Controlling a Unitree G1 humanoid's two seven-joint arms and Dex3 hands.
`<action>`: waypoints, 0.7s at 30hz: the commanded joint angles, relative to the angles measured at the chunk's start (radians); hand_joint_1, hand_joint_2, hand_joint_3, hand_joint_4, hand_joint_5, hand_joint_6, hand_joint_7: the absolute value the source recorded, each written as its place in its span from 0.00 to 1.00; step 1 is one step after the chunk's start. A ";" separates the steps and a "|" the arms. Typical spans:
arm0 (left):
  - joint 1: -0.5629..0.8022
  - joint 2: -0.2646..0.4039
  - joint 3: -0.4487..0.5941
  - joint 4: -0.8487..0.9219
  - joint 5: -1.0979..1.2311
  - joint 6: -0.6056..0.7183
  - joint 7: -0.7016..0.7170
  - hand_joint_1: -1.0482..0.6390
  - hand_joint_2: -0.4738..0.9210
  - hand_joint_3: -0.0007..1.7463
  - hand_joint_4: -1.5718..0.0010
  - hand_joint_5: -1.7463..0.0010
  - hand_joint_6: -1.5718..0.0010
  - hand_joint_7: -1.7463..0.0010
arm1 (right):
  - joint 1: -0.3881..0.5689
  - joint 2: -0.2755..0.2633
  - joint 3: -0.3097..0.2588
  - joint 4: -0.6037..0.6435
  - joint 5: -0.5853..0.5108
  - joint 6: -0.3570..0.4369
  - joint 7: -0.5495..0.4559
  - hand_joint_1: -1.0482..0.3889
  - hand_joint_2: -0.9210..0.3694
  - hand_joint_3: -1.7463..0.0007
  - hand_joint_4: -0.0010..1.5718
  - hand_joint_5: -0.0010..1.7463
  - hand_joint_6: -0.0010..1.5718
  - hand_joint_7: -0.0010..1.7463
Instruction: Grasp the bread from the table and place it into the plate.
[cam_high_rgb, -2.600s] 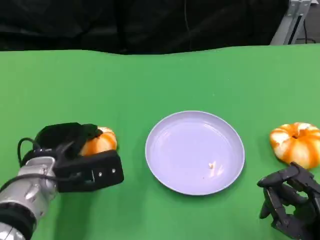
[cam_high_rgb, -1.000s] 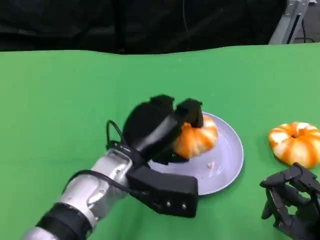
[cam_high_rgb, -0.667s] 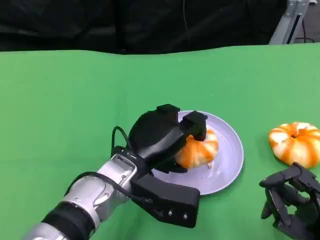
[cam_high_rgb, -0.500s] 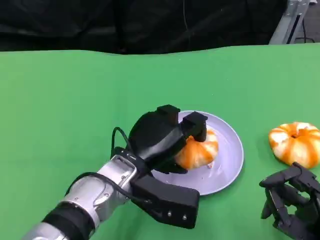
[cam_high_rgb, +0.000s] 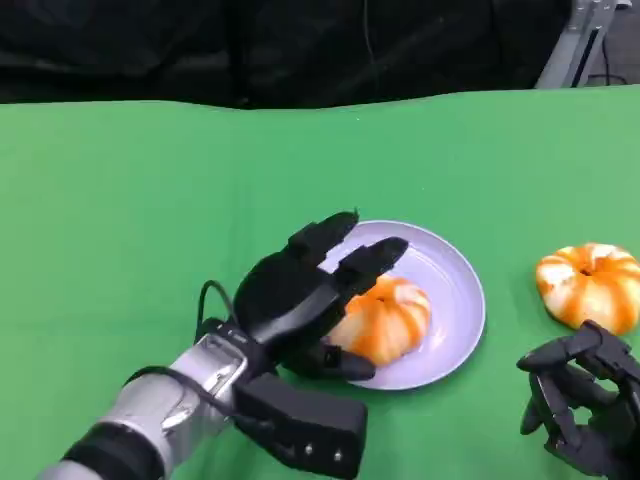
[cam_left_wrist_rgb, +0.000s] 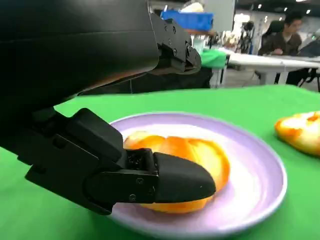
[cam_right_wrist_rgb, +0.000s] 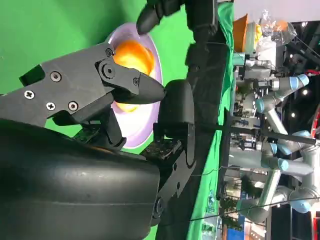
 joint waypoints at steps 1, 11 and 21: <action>0.057 0.055 0.044 -0.092 -0.072 -0.040 -0.068 0.00 1.00 0.40 1.00 1.00 0.93 1.00 | 0.004 -0.007 -0.009 0.001 0.005 -0.012 -0.003 0.63 0.12 0.56 0.53 0.94 0.51 0.79; 0.315 0.141 0.220 -0.369 -0.555 -0.185 -0.417 0.29 1.00 0.33 0.79 0.92 0.73 0.95 | 0.000 -0.001 -0.008 0.007 -0.001 -0.016 -0.014 0.62 0.12 0.56 0.54 0.94 0.51 0.79; 0.604 0.072 0.403 -0.627 -1.369 0.148 -0.881 0.62 0.77 0.67 0.40 0.21 0.37 0.41 | -0.010 -0.005 -0.013 0.014 0.004 -0.014 -0.014 0.62 0.14 0.53 0.55 0.94 0.52 0.79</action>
